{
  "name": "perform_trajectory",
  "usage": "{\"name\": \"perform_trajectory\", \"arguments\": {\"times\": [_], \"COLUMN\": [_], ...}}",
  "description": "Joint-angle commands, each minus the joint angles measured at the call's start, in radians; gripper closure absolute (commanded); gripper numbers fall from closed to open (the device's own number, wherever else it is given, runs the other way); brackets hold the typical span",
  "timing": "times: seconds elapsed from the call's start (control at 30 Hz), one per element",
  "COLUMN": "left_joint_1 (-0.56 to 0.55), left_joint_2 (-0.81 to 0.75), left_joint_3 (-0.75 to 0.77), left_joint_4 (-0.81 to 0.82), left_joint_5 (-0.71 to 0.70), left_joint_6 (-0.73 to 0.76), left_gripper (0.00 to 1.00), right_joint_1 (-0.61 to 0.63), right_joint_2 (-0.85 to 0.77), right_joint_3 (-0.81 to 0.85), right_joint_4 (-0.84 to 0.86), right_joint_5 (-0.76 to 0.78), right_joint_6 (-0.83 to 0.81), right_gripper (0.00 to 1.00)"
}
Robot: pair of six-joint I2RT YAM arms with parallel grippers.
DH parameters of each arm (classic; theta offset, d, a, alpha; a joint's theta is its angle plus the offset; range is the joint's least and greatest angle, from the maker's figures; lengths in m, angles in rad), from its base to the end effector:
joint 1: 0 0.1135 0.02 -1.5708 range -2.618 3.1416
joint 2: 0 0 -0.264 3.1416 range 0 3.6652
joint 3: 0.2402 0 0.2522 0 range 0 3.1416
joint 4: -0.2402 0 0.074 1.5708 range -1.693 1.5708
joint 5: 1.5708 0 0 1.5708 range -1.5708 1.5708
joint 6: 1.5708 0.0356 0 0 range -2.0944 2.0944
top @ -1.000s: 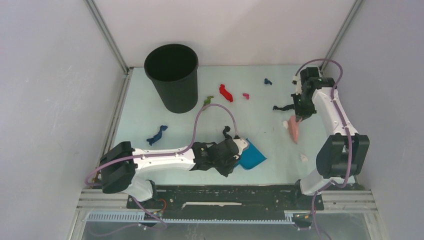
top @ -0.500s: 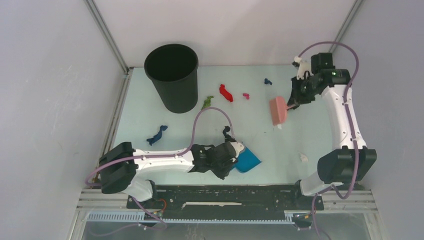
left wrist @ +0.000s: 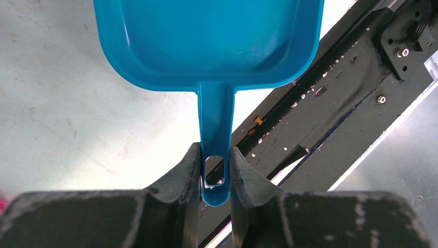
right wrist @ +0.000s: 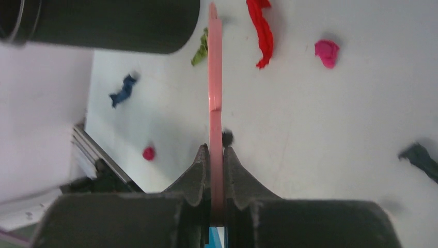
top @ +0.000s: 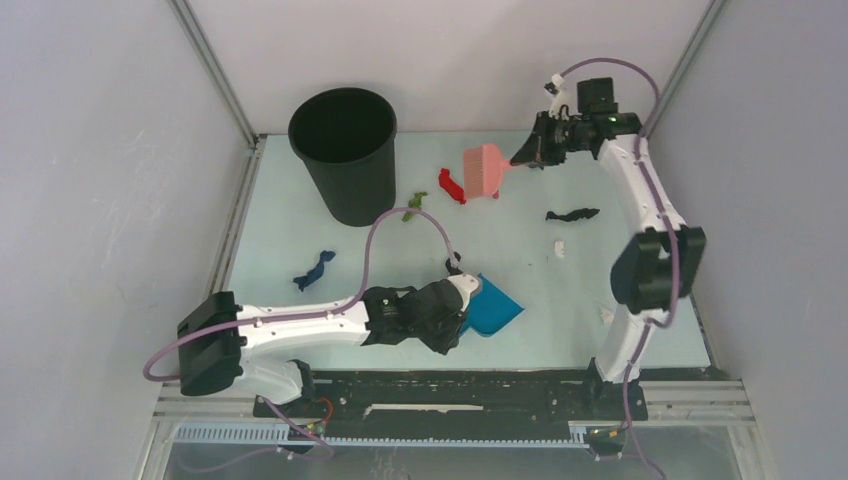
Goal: Sweep away the paper scraps from the table
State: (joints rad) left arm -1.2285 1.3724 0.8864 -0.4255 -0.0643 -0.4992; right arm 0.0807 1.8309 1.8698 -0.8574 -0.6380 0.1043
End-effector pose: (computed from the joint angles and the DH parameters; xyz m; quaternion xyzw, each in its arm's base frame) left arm 0.0960 -0.2627 0.2244 0.3275 0.8872 -0.2263 0.2333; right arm 0.3974 0.0534 0.3632 -0.1048 0.8845 0.3227 0.3204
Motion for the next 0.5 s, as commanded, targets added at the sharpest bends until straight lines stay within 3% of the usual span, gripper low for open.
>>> {"name": "perform_trajectory", "arguments": {"times": [0.0,0.1,0.37,0.47], "left_joint_1": [-0.006,-0.013,-0.022,-0.022], "left_joint_2": [-0.047,-0.055,-0.044,-0.024], "left_joint_3": [-0.005,-0.010,-0.029,-0.017], "left_joint_4": [-0.005,-0.006,0.010,0.016], "left_joint_5": [-0.042,-0.054,-0.056,-0.050], "left_joint_6": [-0.050,-0.062,-0.058,-0.045], "left_gripper": [1.00,1.00,1.00,1.00], "right_joint_1": [-0.013,-0.023,-0.072,-0.151], "right_joint_2": [0.173,0.232,0.218,0.185], "right_joint_3": [0.144,0.144,-0.008,-0.098], "right_joint_4": [0.150,0.208,0.172,0.162], "right_joint_5": [-0.105,-0.096,0.029,0.025], "right_joint_6": [0.289,0.414,0.450,0.451], "right_gripper": [1.00,1.00,1.00,1.00]}}
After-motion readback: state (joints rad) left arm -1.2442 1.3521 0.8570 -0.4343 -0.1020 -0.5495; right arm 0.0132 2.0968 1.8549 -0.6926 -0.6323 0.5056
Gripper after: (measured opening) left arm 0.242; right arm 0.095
